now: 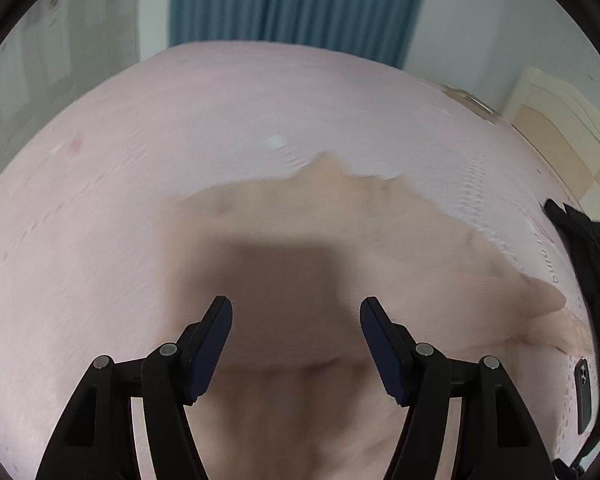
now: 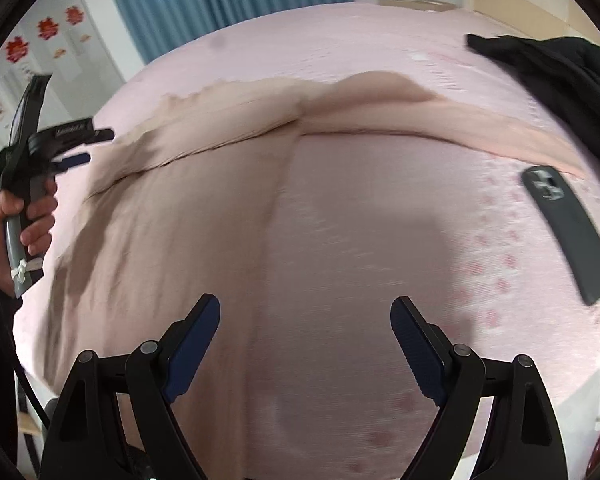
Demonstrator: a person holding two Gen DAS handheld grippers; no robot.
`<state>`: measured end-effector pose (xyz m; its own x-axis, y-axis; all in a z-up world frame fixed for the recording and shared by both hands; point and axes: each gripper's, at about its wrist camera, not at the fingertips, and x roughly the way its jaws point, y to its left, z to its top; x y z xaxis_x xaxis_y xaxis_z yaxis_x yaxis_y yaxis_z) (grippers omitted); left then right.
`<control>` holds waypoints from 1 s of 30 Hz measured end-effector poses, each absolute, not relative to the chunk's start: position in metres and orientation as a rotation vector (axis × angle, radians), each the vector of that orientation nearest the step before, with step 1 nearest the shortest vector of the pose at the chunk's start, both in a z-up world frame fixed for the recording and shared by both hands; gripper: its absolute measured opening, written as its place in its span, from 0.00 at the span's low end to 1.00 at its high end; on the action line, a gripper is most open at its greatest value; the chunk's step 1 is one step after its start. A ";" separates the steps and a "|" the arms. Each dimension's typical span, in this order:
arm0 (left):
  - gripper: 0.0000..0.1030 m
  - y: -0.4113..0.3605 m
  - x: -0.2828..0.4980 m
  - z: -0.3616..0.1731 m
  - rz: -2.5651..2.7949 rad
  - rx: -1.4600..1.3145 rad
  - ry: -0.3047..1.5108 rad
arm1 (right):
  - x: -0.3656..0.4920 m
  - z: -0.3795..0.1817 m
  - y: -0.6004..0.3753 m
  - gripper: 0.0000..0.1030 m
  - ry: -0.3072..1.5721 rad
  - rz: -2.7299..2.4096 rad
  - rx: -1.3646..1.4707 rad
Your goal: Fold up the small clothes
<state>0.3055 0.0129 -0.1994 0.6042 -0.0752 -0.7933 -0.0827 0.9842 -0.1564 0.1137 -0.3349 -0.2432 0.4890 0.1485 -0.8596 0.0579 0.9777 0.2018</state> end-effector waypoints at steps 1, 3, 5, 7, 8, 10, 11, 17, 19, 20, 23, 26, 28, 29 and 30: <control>0.63 0.020 0.296 -0.203 0.008 -0.189 0.930 | 0.114 -0.246 -0.329 0.84 1.065 0.072 0.208; 0.63 0.033 0.273 -0.217 0.012 -0.184 0.953 | 0.111 -0.252 -0.319 0.81 1.076 0.110 0.204; 0.63 0.037 0.257 -0.230 0.016 -0.165 0.986 | 0.109 -0.261 -0.314 0.73 1.108 0.124 0.215; 0.63 0.034 0.240 -0.244 0.010 -0.157 1.020 | 0.107 -0.267 -0.308 0.61 1.118 0.096 0.188; 0.63 0.035 0.235 -0.245 0.007 -0.156 1.029 | 0.105 -0.267 -0.304 0.48 1.104 0.073 0.147; 0.63 0.030 0.227 -0.253 0.008 -0.148 1.031 | 0.105 -0.267 -0.297 0.40 1.111 0.086 0.075; 0.63 0.029 0.222 -0.254 0.014 -0.140 1.008 | 0.104 -0.265 -0.297 0.35 1.122 0.102 0.070; 0.70 0.023 0.220 -0.261 0.039 -0.143 0.970 | 0.104 -0.248 -0.337 0.37 1.107 0.119 0.163; 0.72 0.026 0.216 -0.261 0.042 -0.122 0.969 | 0.111 -0.236 -0.366 0.41 1.047 0.013 0.147; 0.73 0.027 0.216 -0.262 0.042 -0.117 0.970 | 0.117 -0.228 -0.389 0.44 1.008 -0.061 0.142; 0.77 0.028 0.219 -0.263 0.045 -0.113 0.965 | 0.132 -0.212 -0.448 0.55 0.932 -0.225 0.189; 0.80 0.025 0.219 -0.264 0.056 -0.101 0.957 | 0.145 -0.205 -0.520 0.58 0.885 -0.398 0.259; 0.83 0.024 0.222 -0.266 0.068 -0.092 0.956 | 0.152 -0.210 -0.552 0.58 0.885 -0.454 0.302; 0.86 0.023 0.223 -0.266 0.070 -0.092 0.957 | 0.153 -0.215 -0.567 0.58 0.900 -0.485 0.327; 0.88 0.024 0.224 -0.266 0.072 -0.095 0.957 | 0.156 -0.221 -0.579 0.58 0.905 -0.495 0.357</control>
<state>0.2235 0.0238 -0.2659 0.5738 0.0191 -0.8188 -0.1033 0.9934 -0.0493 0.1563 -0.5793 -0.2214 0.5185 -0.2567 -0.8156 0.5488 0.8314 0.0872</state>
